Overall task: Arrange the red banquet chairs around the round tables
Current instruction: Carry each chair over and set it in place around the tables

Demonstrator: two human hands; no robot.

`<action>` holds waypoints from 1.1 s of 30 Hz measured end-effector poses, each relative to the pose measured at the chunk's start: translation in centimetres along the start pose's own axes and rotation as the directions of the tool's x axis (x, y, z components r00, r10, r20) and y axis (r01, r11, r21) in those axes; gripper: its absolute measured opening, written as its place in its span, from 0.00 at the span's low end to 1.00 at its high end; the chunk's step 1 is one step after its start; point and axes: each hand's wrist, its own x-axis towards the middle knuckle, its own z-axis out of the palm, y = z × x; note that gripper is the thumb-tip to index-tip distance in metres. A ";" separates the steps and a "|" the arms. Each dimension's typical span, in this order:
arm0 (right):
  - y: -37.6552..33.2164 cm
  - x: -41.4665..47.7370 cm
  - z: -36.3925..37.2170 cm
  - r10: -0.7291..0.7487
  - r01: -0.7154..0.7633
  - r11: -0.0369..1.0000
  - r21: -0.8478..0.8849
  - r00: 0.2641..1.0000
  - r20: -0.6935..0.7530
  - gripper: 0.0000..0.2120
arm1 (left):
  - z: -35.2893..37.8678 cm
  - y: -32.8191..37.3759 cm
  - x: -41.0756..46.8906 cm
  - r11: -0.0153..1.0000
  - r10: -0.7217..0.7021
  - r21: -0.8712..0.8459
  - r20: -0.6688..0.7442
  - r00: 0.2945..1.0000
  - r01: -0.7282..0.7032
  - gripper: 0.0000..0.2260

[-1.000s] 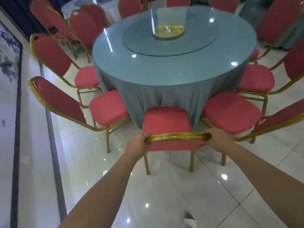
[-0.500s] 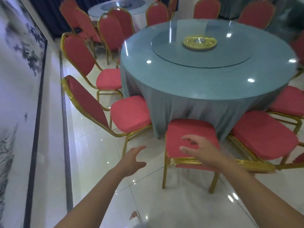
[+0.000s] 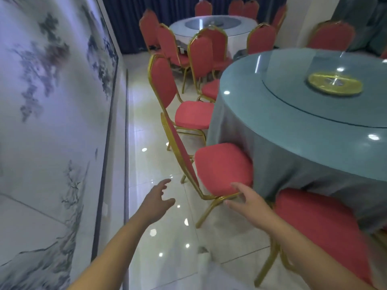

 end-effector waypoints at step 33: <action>-16.3 28.6 19.9 0.568 -0.543 0.823 0.170 0.799 -0.198 0.41 | -15.9 3.7 50.8 0.172 0.370 0.312 0.858 0.355 -0.934 0.18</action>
